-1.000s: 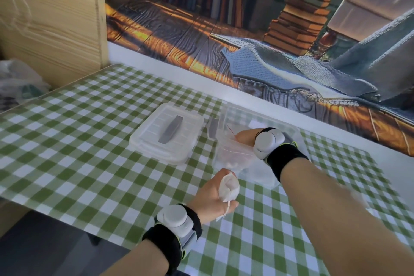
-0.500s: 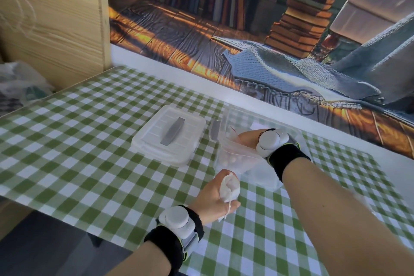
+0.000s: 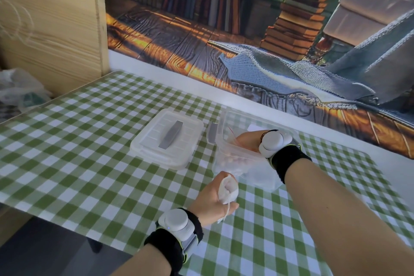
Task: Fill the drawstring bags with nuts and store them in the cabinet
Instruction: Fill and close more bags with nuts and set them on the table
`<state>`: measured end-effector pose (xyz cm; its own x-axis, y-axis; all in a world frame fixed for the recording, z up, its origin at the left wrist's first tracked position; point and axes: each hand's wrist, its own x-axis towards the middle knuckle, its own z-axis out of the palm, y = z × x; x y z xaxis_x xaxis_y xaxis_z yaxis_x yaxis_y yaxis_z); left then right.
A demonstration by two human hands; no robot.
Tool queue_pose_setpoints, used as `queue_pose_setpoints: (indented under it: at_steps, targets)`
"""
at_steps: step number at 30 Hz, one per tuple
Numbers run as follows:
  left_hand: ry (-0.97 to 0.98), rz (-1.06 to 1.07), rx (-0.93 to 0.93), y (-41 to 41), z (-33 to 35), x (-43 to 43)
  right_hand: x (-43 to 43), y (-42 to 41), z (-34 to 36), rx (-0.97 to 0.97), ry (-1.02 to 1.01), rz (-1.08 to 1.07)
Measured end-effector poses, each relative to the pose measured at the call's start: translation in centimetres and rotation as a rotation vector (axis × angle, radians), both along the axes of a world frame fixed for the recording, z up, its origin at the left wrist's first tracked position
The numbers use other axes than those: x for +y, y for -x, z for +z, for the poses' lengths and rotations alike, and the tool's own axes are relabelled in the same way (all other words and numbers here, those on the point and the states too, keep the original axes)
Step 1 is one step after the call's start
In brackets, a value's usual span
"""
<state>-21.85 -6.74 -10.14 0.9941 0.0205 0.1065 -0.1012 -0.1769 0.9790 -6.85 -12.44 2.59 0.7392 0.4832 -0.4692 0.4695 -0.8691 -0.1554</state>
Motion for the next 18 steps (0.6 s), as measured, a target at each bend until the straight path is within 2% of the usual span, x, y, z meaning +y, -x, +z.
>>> queue_pose_setpoints:
  at_steps: [2, 3, 5, 7, 10, 14, 18]
  targets:
    - [-0.004, -0.007, -0.002, 0.0, 0.0, -0.1, 0.0, 0.0, -0.2, 0.107, -0.069, -0.054]
    - [-0.008, -0.007, -0.001, 0.0, 0.0, -0.1, -0.3, 0.0, -0.2, 0.210, -0.126, -0.039]
    - [-0.020, -0.001, 0.001, 0.0, -0.1, -0.1, -0.7, -0.2, -0.1, 0.417, -0.289, -0.142]
    - [-0.022, 0.002, 0.005, -0.1, -0.2, -0.1, -0.9, -0.6, 0.1, 0.486, -0.324, -0.245]
    - [-0.018, 0.004, 0.013, -0.1, -0.2, -0.2, -0.9, -0.6, 0.1, 0.480, -0.330, -0.228]
    - [-0.022, 0.006, 0.018, -0.1, -0.3, -0.1, -0.9, -0.6, -0.1, 0.334, -0.355, -0.196]
    - [-0.024, 0.000, 0.011, -0.1, -0.3, -0.1, -0.4, 0.1, 0.7, 0.134, -0.113, -0.043]
